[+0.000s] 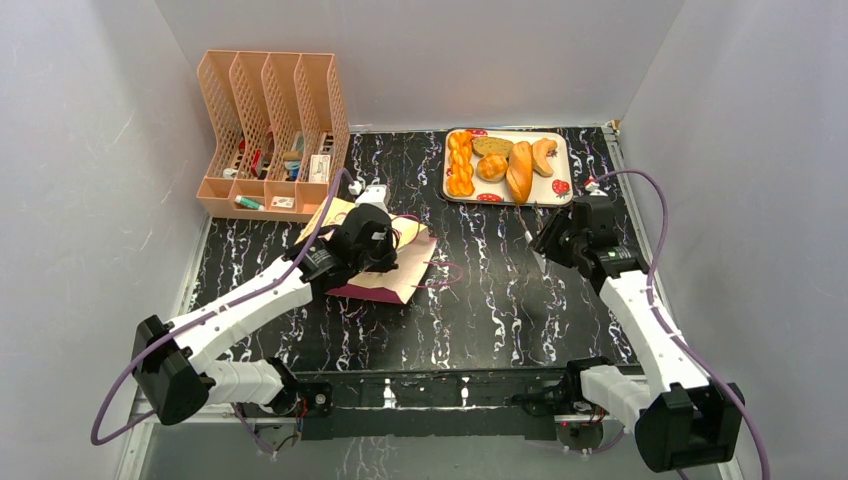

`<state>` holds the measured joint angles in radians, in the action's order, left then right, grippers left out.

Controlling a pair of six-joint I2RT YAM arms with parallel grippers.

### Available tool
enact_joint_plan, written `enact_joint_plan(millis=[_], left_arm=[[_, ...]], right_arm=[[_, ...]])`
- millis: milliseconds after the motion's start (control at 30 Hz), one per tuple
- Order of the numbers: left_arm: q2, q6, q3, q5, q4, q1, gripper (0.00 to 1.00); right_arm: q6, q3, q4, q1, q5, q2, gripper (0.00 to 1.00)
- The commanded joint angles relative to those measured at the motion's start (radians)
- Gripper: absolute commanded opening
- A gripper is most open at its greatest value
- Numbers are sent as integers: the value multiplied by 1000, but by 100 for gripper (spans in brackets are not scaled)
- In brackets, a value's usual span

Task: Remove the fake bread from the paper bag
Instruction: Place the fake bread in the container.

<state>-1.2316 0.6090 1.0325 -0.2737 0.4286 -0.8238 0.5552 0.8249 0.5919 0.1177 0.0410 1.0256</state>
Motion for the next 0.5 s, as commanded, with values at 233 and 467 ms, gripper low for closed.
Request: enact_joint_plan(millis=[233,467], left_arm=[[76,-72,-24,58,3,3,0],[148,-99,-115,156,-68,3,0]], right_arm=[[22,-45,86,2,64,-220,31],[-11,-17,197,1,122,-314,29]])
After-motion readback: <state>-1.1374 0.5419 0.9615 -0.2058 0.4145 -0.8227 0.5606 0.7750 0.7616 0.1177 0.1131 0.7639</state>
